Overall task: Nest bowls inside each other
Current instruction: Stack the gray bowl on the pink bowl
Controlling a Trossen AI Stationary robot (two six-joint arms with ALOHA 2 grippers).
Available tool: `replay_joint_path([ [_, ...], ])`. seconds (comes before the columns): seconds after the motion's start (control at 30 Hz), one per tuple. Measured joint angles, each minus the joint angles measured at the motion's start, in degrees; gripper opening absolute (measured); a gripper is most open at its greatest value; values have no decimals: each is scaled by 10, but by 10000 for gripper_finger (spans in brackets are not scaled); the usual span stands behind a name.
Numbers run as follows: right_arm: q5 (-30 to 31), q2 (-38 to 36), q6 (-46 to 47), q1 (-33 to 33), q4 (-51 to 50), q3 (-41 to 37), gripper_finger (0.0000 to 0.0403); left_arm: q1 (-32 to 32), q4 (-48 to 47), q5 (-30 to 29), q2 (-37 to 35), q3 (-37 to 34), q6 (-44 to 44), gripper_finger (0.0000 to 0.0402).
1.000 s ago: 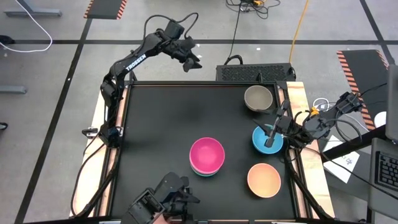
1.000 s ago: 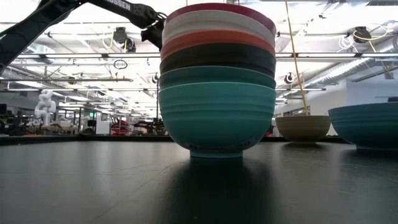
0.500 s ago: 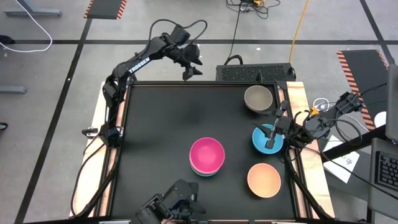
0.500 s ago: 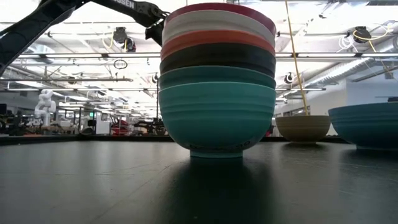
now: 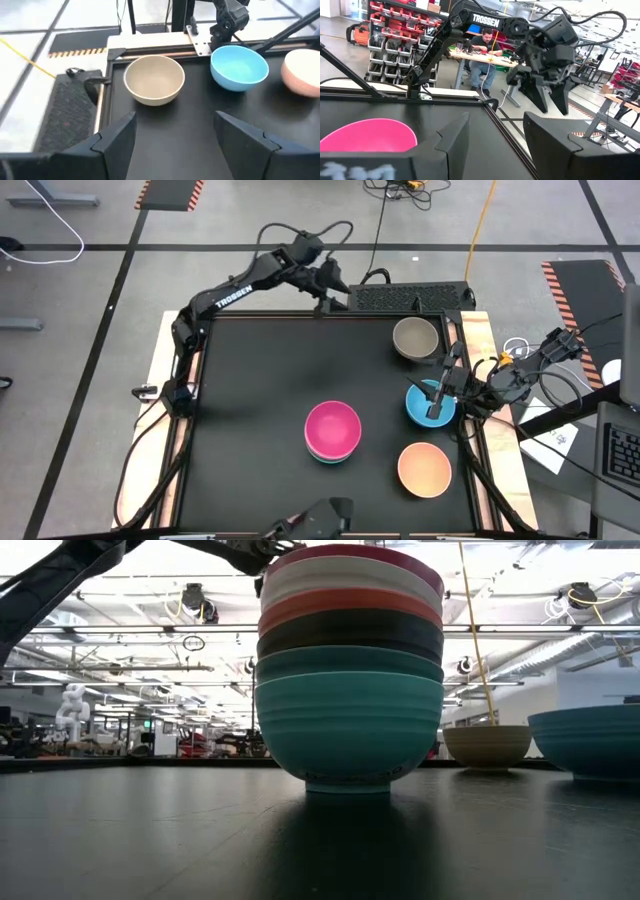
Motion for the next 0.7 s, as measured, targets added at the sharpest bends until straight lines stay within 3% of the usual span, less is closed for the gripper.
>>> replay_joint_path([
  [0.17, 0, 0, 4, 0, 0, 0, 176, -19, 0, 2, 48, 16, -26, 260],
  [0.37, -1, 1, 10, 0, 0, 0, 176, -46, -54, 3, 118, 127, -45, 195],
  [0.53, -2, 5, 23, 0, -6, 1, 176, -70, -27, -10, 118, 132, -56, 142],
  [0.7, -16, 12, 40, 0, -6, 1, 176, -61, -22, 16, 111, 134, -87, 115],
])
